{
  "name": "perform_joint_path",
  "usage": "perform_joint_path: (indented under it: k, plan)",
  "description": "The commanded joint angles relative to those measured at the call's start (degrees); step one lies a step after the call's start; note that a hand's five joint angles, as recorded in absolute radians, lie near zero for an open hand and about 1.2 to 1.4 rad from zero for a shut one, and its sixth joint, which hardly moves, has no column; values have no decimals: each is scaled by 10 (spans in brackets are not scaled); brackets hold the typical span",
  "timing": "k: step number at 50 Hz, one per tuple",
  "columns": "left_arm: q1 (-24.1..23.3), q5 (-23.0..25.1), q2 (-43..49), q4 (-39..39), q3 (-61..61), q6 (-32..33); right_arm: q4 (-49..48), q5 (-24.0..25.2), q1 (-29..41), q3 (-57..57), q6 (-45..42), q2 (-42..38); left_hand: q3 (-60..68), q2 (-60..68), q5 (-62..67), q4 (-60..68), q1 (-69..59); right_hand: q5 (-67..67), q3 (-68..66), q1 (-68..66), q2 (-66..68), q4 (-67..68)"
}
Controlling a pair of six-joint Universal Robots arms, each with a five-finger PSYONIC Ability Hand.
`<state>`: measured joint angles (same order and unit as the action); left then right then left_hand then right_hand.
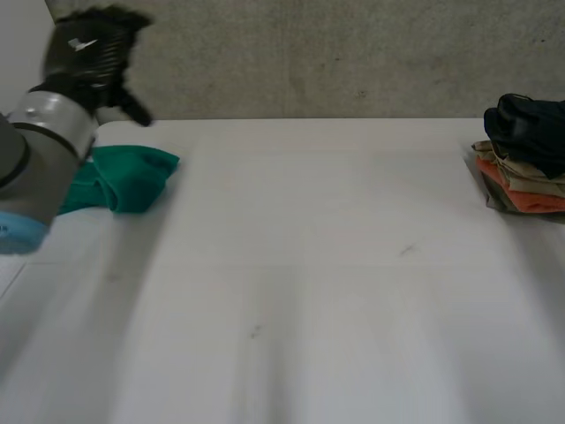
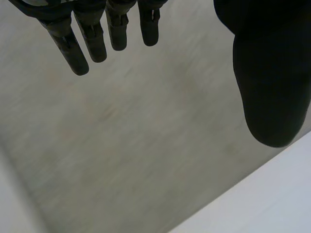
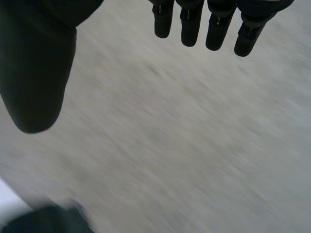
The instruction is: Fold the laundry.
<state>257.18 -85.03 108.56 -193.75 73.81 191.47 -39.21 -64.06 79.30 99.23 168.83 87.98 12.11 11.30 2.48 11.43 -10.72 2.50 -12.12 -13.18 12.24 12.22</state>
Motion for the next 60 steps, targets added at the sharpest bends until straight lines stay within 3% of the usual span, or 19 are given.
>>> perform_joint_path:
  k: [1,6,12,20,22,26,30,36,40,44,52,55,56,59,60]
  plan:
    - [100,20,196,-7,-105,111,16,54,103,83,-9,-5,-4,4,-7,3,-10,-25,21,32,-22,-22]
    - [137,99,334,-8,-209,181,86,54,122,98,-59,-78,6,14,3,13,-20,-25,21,32,-22,-22]
    - [143,178,438,-12,-314,182,128,52,136,111,-146,-112,50,58,46,57,-64,-25,21,32,-22,-22]
    - [145,192,526,0,-407,182,128,52,133,127,-170,-112,176,184,172,183,-190,-25,21,32,-22,-22]
    - [145,192,539,2,-421,187,128,52,132,127,-170,-113,266,275,263,273,-280,-25,21,32,-22,-22]
    - [139,182,540,4,-431,187,128,51,131,127,-167,-113,678,686,674,685,-692,-25,21,32,-22,-22]
    - [112,157,488,16,-395,171,128,49,131,126,-167,-112,679,687,675,686,-693,-25,21,32,-22,-22]
    - [49,103,292,22,-226,56,128,21,130,122,-165,-105,679,687,675,686,-693,-25,21,32,-22,-22]
    - [-37,96,181,23,-128,-62,129,-21,131,118,-164,-104,679,687,675,686,-693,-25,21,32,-22,-22]
    - [-116,77,120,22,-77,-121,131,-61,132,115,-164,-97,679,687,675,686,-693,-25,21,32,-22,-22]
    - [-247,-43,205,31,-98,-129,131,-108,138,114,-163,-90,679,687,675,686,-693,-25,21,32,-22,-22]
    - [-277,-61,227,36,-116,-128,132,-121,137,113,-163,-90,679,687,675,686,-693,-25,21,32,-22,-22]
    - [-285,-60,228,41,-119,-130,132,-124,137,113,-163,-91,629,637,625,636,-643,-25,21,32,-22,-22]
    - [-293,-57,225,51,-116,-126,135,-128,138,113,-163,-91,136,144,132,143,-150,-25,21,32,-22,-22]
    - [-296,-57,220,55,-113,-127,138,-128,138,113,-162,-91,124,132,120,131,-138,-25,21,32,-22,-22]
